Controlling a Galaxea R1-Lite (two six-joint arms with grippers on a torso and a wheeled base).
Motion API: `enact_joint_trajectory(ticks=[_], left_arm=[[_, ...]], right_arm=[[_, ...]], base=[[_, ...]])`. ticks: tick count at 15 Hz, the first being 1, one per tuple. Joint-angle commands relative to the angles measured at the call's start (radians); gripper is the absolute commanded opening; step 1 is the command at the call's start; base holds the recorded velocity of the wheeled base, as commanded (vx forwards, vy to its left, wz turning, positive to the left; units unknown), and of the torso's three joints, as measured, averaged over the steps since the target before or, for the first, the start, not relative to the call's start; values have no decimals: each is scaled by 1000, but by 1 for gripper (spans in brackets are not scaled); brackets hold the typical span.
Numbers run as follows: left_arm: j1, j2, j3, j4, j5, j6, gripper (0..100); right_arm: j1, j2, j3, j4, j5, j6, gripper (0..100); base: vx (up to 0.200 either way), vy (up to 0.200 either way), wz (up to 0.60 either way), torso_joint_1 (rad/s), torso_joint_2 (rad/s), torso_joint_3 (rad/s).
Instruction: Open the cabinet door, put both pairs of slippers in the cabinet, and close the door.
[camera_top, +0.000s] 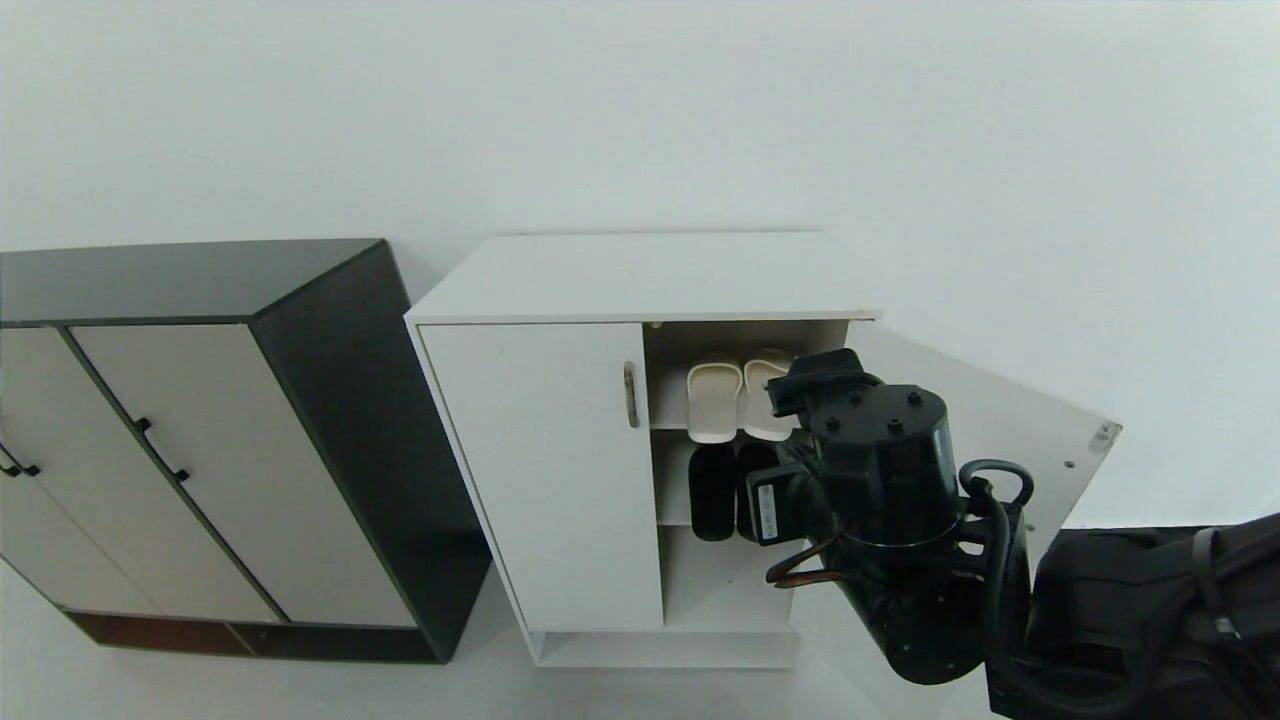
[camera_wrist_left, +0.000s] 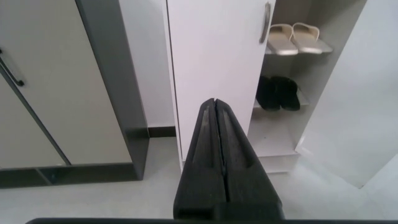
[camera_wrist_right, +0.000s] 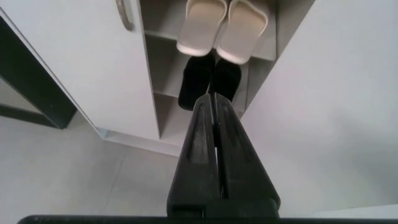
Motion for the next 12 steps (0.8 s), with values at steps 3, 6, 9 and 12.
enact_joint_trajectory(ticks=[3,6,9,12], left_arm=[[0,1,0,0,0,0,0],[0,1,0,0,0,0,0],[0,1,0,0,0,0,0],[0,1,0,0,0,-1,0]], right_arm=[[1,-3,0,-2,0,0,0],[-7,-3,8,-2,0,-1,0],[-9,-4,10,-2,0,-4,0],[-13,-4,14,-24,6,-6,0]], base=[[0,0,0,217,-526,-315],[0,0,0,170,-387,-225],[0,0,0,28,-63,-36],[0,0,-400,5,0,0]])
